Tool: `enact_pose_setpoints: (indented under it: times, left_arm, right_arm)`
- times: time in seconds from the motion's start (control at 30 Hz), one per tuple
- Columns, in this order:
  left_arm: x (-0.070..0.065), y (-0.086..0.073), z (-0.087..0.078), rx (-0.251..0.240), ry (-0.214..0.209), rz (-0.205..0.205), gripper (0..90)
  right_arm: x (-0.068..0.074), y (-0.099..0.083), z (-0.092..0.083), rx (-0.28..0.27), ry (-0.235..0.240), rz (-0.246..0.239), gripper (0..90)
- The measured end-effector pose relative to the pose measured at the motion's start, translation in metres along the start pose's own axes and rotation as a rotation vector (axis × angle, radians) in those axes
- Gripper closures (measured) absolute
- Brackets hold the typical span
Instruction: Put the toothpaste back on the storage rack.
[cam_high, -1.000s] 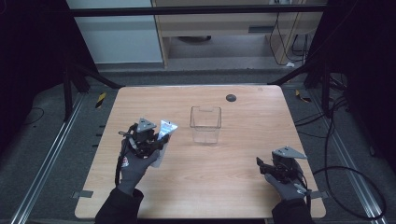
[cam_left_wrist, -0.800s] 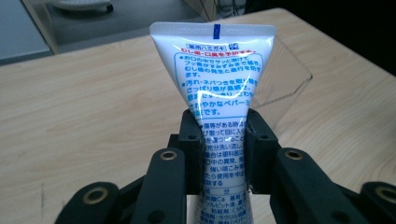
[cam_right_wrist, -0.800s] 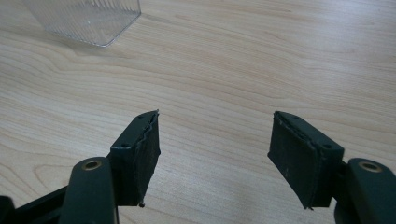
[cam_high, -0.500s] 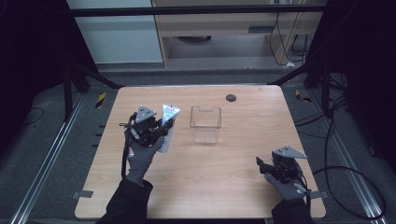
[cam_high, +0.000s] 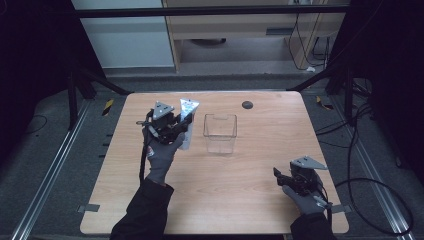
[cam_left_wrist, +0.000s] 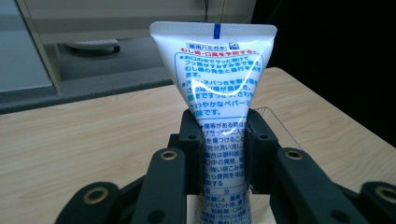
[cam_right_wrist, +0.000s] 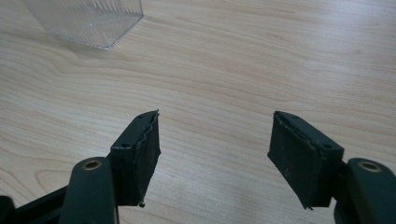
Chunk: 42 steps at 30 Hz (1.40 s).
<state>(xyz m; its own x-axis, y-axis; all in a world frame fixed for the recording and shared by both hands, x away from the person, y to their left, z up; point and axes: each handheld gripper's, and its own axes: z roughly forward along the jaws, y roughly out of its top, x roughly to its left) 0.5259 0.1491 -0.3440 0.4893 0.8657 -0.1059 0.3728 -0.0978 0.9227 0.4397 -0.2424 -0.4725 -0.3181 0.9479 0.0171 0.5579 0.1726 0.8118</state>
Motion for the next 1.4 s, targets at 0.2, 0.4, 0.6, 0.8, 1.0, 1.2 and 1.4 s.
enact_pose_setpoints:
  times: [0.2, 0.4, 0.6, 0.8, 1.0, 1.2, 1.4]
  left_arm:
    - [-0.011, 0.008, 0.017, -0.014, -0.016, 0.009, 71.7]
    - [-0.017, 0.017, 0.025, -0.031, -0.02, 0.013, 71.7]
    - [-0.022, 0.026, 0.034, -0.048, -0.032, 0.018, 71.7]
    - [-0.028, 0.03, 0.048, -0.063, -0.054, 0.006, 71.7]
    - [-0.037, 0.029, 0.064, -0.058, -0.068, 0.011, 71.6]
    - [-0.041, 0.029, 0.075, -0.052, -0.071, 0.017, 71.6]
    - [-0.045, 0.03, 0.087, -0.045, -0.074, 0.019, 71.6]
  right_arm:
    - [0.0, 0.0, 0.001, -0.005, 0.002, 0.004, 33.3]
    - [-0.001, 0.0, 0.001, -0.008, -0.001, 0.005, 33.4]
    - [-0.001, 0.0, 0.001, -0.01, 0.002, 0.014, 33.4]
    - [-0.001, -0.001, 0.002, -0.009, 0.003, 0.011, 33.4]
    - [-0.003, -0.001, 0.001, -0.014, 0.002, 0.013, 33.4]
    - [-0.001, -0.001, 0.002, -0.01, 0.006, 0.009, 33.4]
    - [-0.001, -0.001, 0.002, -0.008, 0.007, 0.011, 33.5]
